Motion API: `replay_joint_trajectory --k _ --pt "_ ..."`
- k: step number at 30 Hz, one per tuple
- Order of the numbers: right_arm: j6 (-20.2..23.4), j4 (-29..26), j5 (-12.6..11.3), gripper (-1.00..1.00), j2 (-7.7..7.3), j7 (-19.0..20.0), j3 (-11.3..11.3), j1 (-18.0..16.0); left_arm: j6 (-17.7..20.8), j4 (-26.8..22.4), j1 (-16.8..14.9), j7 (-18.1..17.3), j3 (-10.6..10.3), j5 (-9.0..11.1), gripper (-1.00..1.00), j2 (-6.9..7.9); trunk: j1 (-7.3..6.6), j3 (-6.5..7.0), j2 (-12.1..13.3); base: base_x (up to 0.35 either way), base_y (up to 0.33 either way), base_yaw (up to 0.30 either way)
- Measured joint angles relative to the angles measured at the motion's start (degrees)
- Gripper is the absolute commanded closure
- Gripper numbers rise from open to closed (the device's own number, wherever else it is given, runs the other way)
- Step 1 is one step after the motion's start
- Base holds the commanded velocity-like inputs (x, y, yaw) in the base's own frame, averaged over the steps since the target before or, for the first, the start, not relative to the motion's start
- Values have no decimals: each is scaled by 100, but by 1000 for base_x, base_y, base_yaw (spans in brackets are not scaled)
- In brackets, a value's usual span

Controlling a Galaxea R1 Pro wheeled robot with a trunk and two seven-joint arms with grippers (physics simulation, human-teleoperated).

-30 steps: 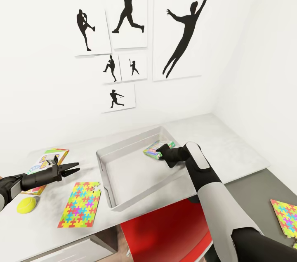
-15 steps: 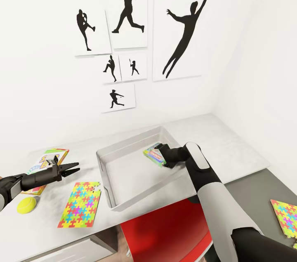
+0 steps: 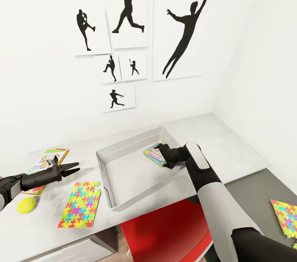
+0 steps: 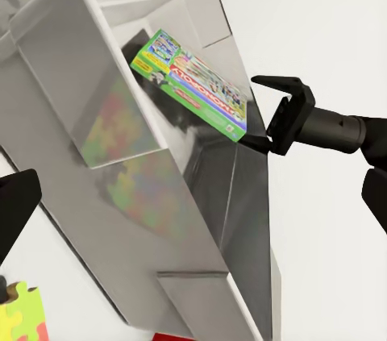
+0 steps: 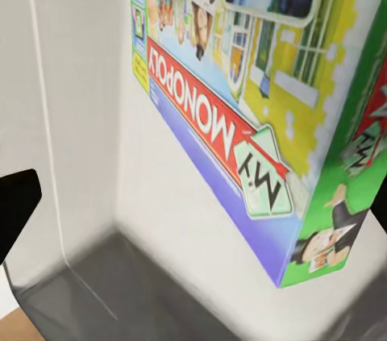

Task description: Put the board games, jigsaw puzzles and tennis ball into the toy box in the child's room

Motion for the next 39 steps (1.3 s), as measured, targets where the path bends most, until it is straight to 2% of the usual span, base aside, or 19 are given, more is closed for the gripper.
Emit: replay_joint_trajectory --k 39 --pt "1 -29 -1 -100 0 0 4 -3 0 0 -4 0 0 0 -100 0 0 0 0 -28 15 0"
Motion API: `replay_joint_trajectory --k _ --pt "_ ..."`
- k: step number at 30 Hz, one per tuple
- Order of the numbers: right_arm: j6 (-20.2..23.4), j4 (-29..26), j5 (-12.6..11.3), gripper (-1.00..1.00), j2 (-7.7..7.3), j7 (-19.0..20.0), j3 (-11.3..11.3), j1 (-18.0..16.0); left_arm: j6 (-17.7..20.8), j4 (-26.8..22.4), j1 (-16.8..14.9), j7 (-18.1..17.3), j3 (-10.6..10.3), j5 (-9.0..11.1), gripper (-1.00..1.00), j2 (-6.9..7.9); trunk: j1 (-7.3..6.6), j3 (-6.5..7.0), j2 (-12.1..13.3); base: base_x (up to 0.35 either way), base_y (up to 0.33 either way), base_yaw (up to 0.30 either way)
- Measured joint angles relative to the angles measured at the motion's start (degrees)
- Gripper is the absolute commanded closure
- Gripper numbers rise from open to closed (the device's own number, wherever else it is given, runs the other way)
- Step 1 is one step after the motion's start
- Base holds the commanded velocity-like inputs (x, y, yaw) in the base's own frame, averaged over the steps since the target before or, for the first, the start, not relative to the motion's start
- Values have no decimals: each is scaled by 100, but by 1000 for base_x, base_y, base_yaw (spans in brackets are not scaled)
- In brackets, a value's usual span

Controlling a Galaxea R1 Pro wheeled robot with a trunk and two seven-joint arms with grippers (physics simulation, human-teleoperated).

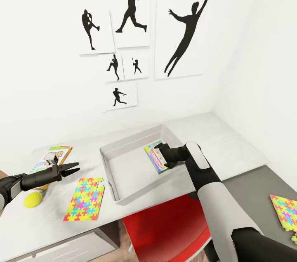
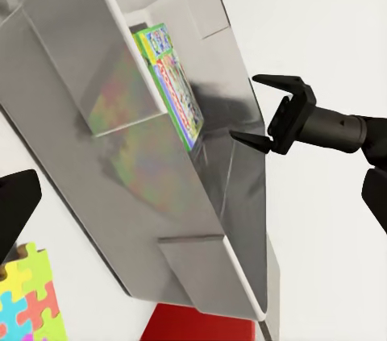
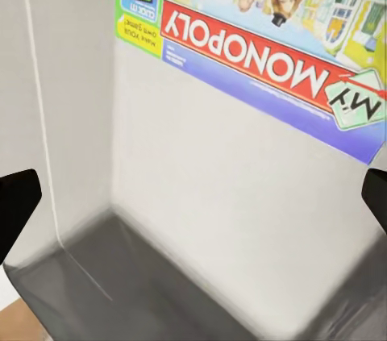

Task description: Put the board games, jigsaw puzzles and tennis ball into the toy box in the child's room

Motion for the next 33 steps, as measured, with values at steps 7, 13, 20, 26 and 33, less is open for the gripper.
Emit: replay_joint_trajectory --k 7,13,20,26,33 --pt "53 -89 1 -100 0 42 4 4 0 0 3 0 0 0 -100 0 0 0 0 -4 -2 0" --pt "123 -686 0 -100 0 131 246 12 0 0 3 0 0 0 -100 2 -1 0 0 0 0 0" --pt "175 -1385 6 -100 -1 192 825 59 0 0 4 0 0 0 -100 9 0 0 0 0 0 0" --pt "389 -1805 15 -100 -1 202 1085 107 0 0 3 0 2 0 -100 16 0 0 0 0 0 0" --pt "917 -2559 66 -100 -1 192 1144 138 0 0 0 0 1 0 -100 17 -1 0 0 0 0 0"
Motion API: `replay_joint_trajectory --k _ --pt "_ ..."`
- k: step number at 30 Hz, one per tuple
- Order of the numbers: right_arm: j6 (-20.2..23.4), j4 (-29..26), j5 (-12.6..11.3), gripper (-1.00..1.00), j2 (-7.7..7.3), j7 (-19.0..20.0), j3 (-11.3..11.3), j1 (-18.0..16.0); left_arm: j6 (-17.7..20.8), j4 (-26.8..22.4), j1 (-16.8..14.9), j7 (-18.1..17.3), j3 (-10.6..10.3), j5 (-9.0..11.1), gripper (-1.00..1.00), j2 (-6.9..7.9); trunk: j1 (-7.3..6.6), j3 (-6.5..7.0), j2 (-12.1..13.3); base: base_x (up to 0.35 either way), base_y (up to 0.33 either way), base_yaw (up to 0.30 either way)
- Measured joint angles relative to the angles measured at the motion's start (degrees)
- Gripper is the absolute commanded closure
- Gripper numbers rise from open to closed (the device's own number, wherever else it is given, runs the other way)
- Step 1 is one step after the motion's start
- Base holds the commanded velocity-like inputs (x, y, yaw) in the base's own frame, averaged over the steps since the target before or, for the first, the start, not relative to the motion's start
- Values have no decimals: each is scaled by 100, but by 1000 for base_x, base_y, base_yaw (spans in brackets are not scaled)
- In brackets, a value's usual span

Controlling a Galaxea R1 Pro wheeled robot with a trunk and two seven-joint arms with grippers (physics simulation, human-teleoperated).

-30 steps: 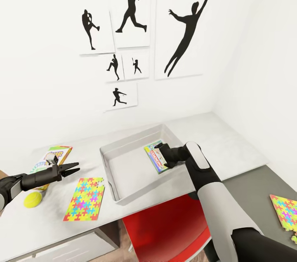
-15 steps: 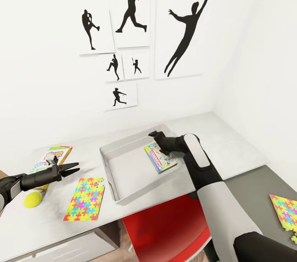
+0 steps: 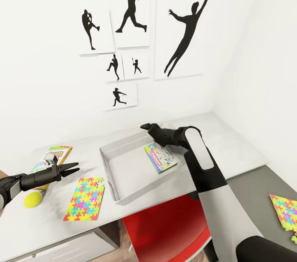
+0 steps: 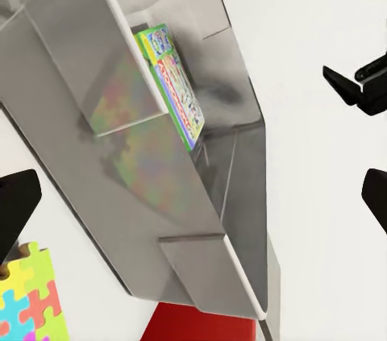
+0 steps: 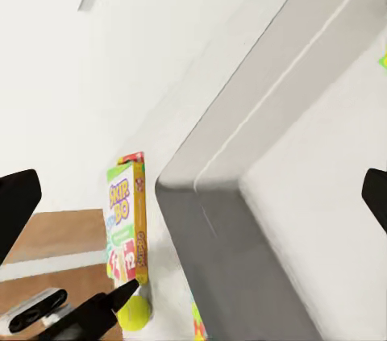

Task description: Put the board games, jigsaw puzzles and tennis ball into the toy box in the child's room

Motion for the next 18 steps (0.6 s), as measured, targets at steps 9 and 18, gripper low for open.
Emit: replay_joint_trajectory --k 9,18 --pt "678 -1281 -15 -100 -640 633 -27 801 0 0 1 0 0 0 -100 0 0 -1 0 0 0 0" --pt "662 -1629 58 -100 -1688 3370 -70 1508 0 0 1 0 -1 0 -100 0 0 -1 0 0 0 0"
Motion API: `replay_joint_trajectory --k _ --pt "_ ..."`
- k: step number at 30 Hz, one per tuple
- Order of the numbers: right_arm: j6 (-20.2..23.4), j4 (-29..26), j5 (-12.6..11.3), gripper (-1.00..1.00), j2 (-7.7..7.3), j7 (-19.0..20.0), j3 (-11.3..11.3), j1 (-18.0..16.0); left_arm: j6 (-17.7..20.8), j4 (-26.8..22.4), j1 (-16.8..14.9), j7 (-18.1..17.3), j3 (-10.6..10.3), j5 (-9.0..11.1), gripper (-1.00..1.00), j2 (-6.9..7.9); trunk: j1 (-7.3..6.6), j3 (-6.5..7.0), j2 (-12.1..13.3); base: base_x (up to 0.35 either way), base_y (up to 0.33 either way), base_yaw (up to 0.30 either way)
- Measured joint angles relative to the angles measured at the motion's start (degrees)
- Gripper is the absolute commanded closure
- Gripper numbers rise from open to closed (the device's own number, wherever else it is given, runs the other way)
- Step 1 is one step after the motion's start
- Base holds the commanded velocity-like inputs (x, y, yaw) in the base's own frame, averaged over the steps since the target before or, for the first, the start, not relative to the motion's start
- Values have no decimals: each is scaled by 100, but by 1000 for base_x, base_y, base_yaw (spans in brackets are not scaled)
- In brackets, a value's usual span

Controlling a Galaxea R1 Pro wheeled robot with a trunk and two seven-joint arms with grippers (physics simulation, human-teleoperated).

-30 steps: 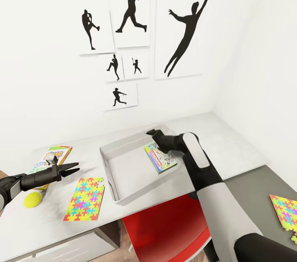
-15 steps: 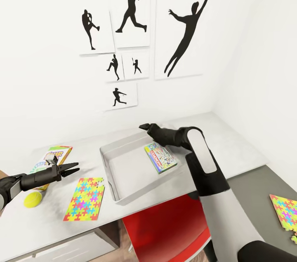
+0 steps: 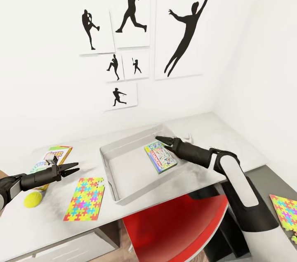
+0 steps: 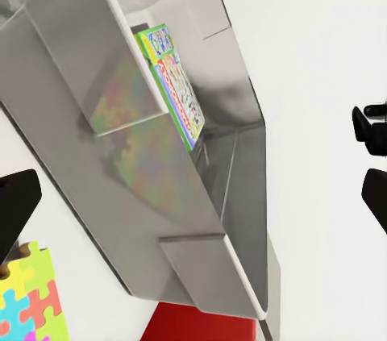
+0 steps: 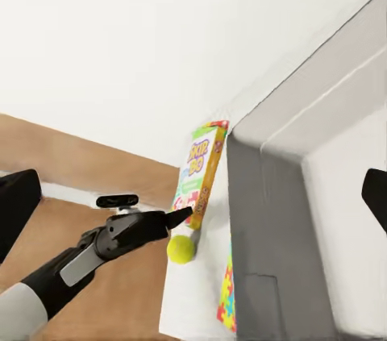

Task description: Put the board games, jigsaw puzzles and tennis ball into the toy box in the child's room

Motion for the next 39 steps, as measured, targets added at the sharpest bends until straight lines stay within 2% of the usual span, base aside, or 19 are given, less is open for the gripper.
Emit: replay_joint_trajectory --k 1,3,6,8,9,12,15,24,39 --pt "-12 -6 5 -100 -135 259 -37 136 0 0 2 0 0 0 -100 -1 0 0 0 0 0 0" --pt "-51 -15 -16 -100 -307 506 -127 363 0 0 3 0 0 0 -100 -5 0 0 0 0 0 0" --pt "-132 -33 -57 -100 -453 830 -328 725 0 0 1 0 -1 0 -100 -10 0 0 0 0 0 0" --pt "-150 -40 -83 -100 -481 1016 -399 834 0 0 1 0 0 0 -100 -13 0 0 0 0 0 0" --pt "-161 -42 -94 -100 -498 1235 -448 911 0 0 -1 0 1 0 -100 -15 0 0 0 0 0 0" --pt "-176 -44 -81 -100 -516 1726 -503 1016 0 0 1 0 0 0 -100 -16 0 0 0 0 0 0" --pt "-188 -45 -67 -100 -522 2036 -524 1160 0 0 3 0 0 0 -100 -17 0 0 0 0 0 0" --pt "-210 -57 -64 -100 -528 2266 -603 1558 -6 0 2 0 0 0 -100 -25 0 0 0 0 0 0" --pt "-223 -24 -61 -100 -522 2280 -759 1611 -8 0 4 0 2 -1 -100 -26 1 0 0 -33 0 0"
